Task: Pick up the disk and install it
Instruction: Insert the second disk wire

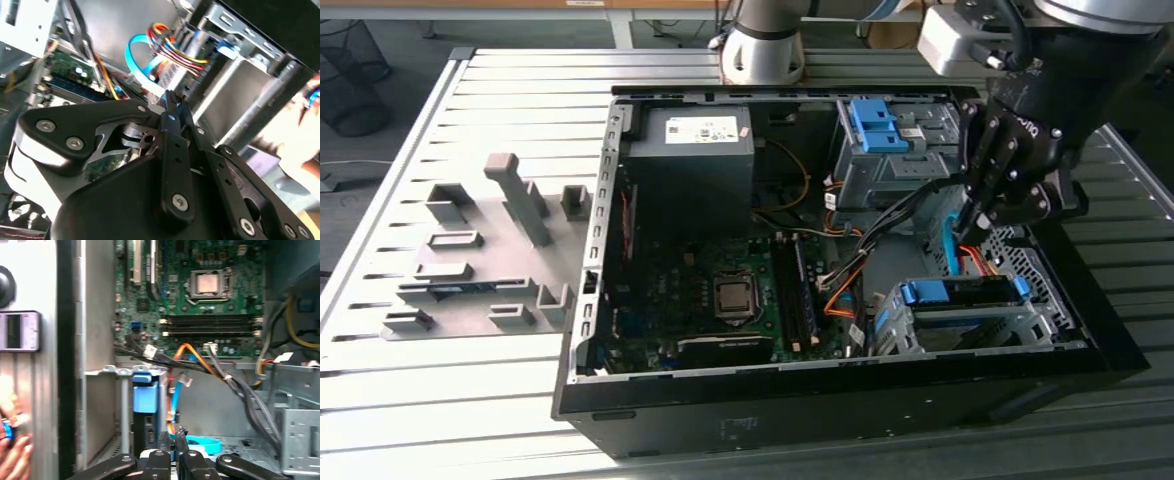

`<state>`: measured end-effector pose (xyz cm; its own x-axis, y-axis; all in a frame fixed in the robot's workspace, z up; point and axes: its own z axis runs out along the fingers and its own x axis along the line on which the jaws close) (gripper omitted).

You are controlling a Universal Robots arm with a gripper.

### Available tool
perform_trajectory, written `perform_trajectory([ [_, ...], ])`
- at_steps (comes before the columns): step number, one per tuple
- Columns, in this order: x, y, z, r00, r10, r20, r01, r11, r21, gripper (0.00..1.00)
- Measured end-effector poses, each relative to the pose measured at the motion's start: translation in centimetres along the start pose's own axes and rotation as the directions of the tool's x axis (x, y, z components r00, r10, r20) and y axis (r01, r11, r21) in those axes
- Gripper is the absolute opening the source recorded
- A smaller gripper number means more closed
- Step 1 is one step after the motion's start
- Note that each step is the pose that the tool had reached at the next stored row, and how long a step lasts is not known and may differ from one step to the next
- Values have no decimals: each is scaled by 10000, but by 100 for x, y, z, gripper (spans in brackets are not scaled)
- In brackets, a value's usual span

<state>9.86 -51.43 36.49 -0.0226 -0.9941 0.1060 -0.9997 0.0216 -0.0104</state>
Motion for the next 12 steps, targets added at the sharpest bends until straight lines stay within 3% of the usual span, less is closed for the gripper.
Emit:
perform_trajectory([
  [3, 16, 0, 4, 9985, 5, 548, -4, 10000, -13, 16],
  [4, 25, 0, 8, 9975, 7, 701, -5, 10000, -16, 16],
  [5, 37, -1, 16, 9968, 8, 796, -7, 10000, -18, 16],
  [7, 79, -1, 46, 9962, 10, 871, -8, 10000, -20, 16],
  [12, 231, -4, 129, 9961, 23, 886, -21, 10000, -22, 16],
])
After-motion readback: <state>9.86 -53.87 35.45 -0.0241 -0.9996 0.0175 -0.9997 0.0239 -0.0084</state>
